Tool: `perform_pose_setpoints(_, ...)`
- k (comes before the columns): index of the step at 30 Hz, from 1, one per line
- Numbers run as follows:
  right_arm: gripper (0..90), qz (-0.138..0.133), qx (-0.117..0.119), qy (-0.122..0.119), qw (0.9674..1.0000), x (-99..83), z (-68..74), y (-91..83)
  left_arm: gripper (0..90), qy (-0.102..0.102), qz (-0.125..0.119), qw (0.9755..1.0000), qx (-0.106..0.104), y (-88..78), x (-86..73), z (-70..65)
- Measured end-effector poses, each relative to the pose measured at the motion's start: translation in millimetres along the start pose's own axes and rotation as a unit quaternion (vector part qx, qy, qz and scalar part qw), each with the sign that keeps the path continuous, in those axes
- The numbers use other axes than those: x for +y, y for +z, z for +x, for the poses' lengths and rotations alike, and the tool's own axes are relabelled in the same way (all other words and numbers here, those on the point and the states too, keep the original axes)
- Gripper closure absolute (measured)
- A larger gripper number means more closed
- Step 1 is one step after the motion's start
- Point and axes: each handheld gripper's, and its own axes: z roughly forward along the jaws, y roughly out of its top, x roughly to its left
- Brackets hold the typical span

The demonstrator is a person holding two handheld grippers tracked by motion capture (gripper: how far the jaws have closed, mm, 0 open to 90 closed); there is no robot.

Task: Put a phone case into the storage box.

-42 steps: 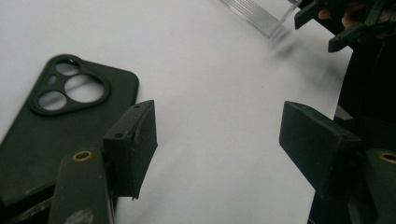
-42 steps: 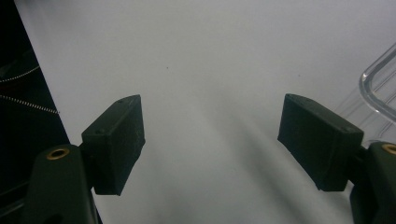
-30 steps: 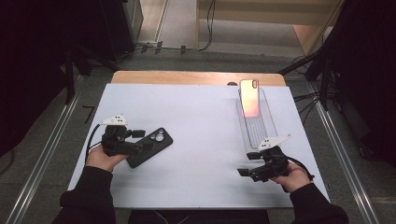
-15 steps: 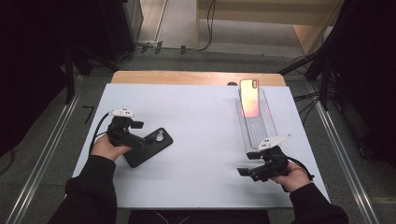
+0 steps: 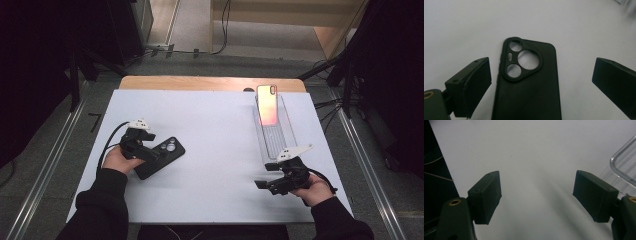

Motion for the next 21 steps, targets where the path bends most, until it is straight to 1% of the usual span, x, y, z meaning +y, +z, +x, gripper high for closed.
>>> perform_pose_setpoints(2,21.1,0.000,0.000,0.000,1.0000,0.1,-0.1,-0.2,0.8,0.004,0.013,0.9999,0.004,3.3,-2.3,-1.0)
perform_pose_setpoints(4,21.1,-0.001,0.001,-0.001,1.0000,0.5,-0.1,-0.3,0.4,0.010,0.021,0.9997,0.006,5.6,-5.0,-1.2)
perform_pose_setpoints(9,21.0,-0.003,0.001,-0.002,1.0000,0.4,0.3,-0.7,0.5,0.008,0.034,0.9993,0.012,11.3,-11.1,1.2)
perform_pose_setpoints(11,21.1,-0.003,0.001,-0.002,1.0000,0.4,0.3,-0.9,0.4,0.011,0.042,0.9990,0.016,13.5,-12.6,0.9)
perform_pose_setpoints(13,21.1,-0.002,0.001,-0.002,1.0000,0.3,0.1,-0.9,0.4,0.012,0.040,0.9990,0.016,14.6,-13.9,-0.8)
perform_pose_setpoints(15,21.1,-0.002,0.000,-0.001,1.0000,0.2,0.4,-1.0,0.4,0.016,0.042,0.9988,0.016,15.9,-15.0,-1.1)
perform_pose_setpoints(17,21.1,-0.002,0.000,-0.001,1.0000,0.2,0.3,-1.0,0.4,0.018,0.048,0.9985,0.021,18.0,-16.6,-0.9)
perform_pose_setpoints(20,21.1,-0.002,0.000,-0.002,1.0000,0.1,0.2,-1.1,0.5,0.015,0.055,0.9981,0.024,22.0,-19.5,0.6)
perform_pose_setpoints(21,21.1,-0.002,0.000,-0.002,1.0000,0.1,0.2,-1.1,0.2,0.018,0.054,0.9981,0.024,22.1,-19.9,0.9)
